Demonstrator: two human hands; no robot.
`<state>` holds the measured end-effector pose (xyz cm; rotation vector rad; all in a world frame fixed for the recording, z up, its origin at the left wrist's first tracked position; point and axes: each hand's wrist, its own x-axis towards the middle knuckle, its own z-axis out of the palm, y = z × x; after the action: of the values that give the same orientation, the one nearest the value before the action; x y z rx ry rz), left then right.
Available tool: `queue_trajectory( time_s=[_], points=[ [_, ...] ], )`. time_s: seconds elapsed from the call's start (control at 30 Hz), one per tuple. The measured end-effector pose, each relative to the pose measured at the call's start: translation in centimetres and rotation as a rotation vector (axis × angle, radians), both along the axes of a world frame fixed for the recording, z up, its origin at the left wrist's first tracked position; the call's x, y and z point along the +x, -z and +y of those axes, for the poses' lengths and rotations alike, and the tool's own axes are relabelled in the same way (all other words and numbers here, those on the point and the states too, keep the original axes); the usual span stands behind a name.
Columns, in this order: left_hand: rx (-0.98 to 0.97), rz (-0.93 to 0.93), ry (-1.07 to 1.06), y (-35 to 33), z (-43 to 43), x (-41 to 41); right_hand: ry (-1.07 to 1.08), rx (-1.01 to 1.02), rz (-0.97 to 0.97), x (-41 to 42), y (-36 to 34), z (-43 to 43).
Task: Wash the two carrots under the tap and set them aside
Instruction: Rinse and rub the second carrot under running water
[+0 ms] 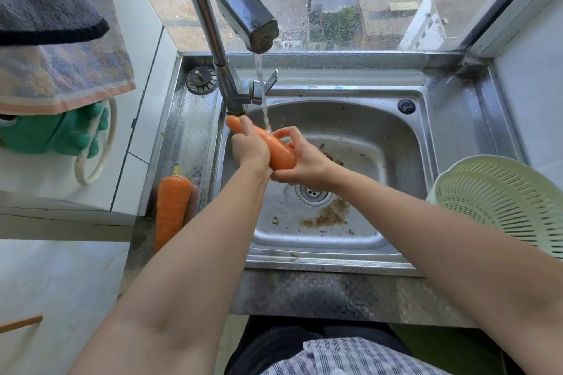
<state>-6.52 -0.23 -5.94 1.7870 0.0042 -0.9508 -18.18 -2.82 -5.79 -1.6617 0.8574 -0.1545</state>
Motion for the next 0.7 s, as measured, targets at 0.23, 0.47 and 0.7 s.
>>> queue_trajectory(
  time_s=[0.23,0.47,0.7],
  points=[
    [-0.161,-0.023,0.128,0.3,0.1,-0.5,0.081,0.057,-0.019,0.1,0.1,-0.2],
    [-0.133,0.289,-0.105,-0.4,0.1,0.7,-0.006,0.557,-0.107,-0.8,-0.7,0.0],
    [-0.176,0.062,0.008,0.3,0.3,-0.2,0.164,0.304,-0.004,1.3,-0.2,-0.3]
  ],
)
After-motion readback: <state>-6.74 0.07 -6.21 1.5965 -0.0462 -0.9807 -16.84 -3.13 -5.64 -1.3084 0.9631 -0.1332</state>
